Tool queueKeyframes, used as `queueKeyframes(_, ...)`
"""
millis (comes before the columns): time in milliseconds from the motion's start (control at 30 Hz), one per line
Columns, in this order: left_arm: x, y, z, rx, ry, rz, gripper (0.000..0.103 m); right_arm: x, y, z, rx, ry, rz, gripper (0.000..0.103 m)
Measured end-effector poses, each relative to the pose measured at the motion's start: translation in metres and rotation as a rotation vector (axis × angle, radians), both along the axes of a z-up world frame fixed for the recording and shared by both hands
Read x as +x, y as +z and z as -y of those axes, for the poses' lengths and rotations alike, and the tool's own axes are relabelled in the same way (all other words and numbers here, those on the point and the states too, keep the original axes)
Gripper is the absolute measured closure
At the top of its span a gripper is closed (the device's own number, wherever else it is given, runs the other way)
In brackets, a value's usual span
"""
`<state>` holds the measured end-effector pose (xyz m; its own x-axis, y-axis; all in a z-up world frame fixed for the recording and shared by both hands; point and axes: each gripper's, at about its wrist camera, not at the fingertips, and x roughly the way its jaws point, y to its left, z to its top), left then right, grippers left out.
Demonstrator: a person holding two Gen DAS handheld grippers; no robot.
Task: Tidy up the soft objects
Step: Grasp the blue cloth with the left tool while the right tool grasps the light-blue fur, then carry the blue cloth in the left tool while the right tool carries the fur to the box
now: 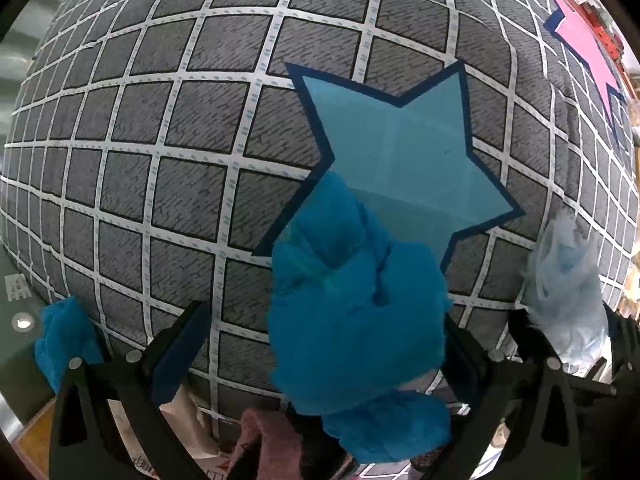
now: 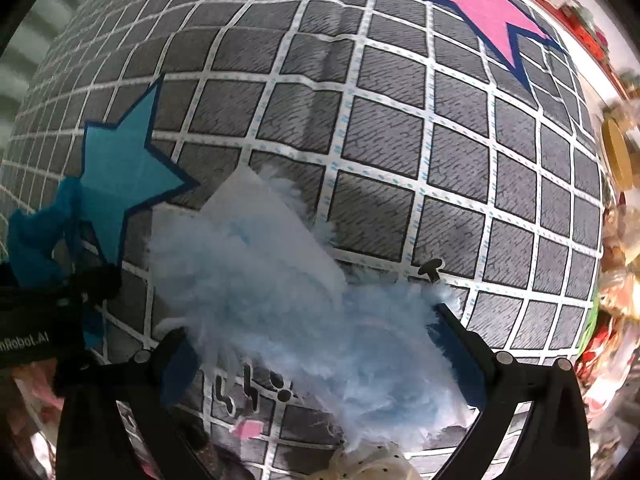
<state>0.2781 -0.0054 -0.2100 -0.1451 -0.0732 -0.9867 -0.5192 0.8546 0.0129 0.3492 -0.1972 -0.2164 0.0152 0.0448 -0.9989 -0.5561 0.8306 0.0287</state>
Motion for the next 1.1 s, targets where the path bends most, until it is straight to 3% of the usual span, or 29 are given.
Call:
queueKeyframes(67, 0.008, 0.000, 0.003, -0.002, -0.009, 0.000, 0.001, -0.002, 0.002, -0.006, -0.003, 0.003, 0.005, 0.006)
queueKeyframes(167, 0.016, 0.008, 0.015, 0.008, -0.046, 0.015, 0.015, -0.002, 0.009, -0.016, 0.000, 0.024, 0.026, 0.031)
queueKeyframes(233, 0.020, 0.017, 0.024, 0.014, -0.094, 0.032, 0.036, 0.001, 0.015, -0.015, 0.003, 0.029, 0.036, 0.059)
queueKeyframes(300, 0.023, 0.023, 0.031, -0.009, -0.129, 0.041, 0.090, 0.008, 0.018, -0.010, 0.012, -0.005, 0.015, 0.068)
queueKeyframes(367, 0.022, 0.027, 0.035, -0.085, -0.116, 0.061, 0.090, 0.016, 0.020, -0.001, 0.053, -0.062, -0.027, 0.069)
queueKeyframes(500, 0.021, 0.048, 0.049, -0.020, -0.201, 0.106, 0.090, 0.022, 0.031, 0.009, 0.099, -0.111, -0.050, 0.069)
queueKeyframes(733, 0.009, 0.089, 0.066, 0.010, -0.294, 0.168, 0.090, 0.007, 0.053, 0.019, 0.118, -0.137, -0.057, 0.069)
queueKeyframes(1100, -0.017, 0.138, 0.037, 0.072, -0.299, 0.239, 0.090, -0.030, 0.096, -0.023, 0.180, -0.101, -0.051, 0.069)
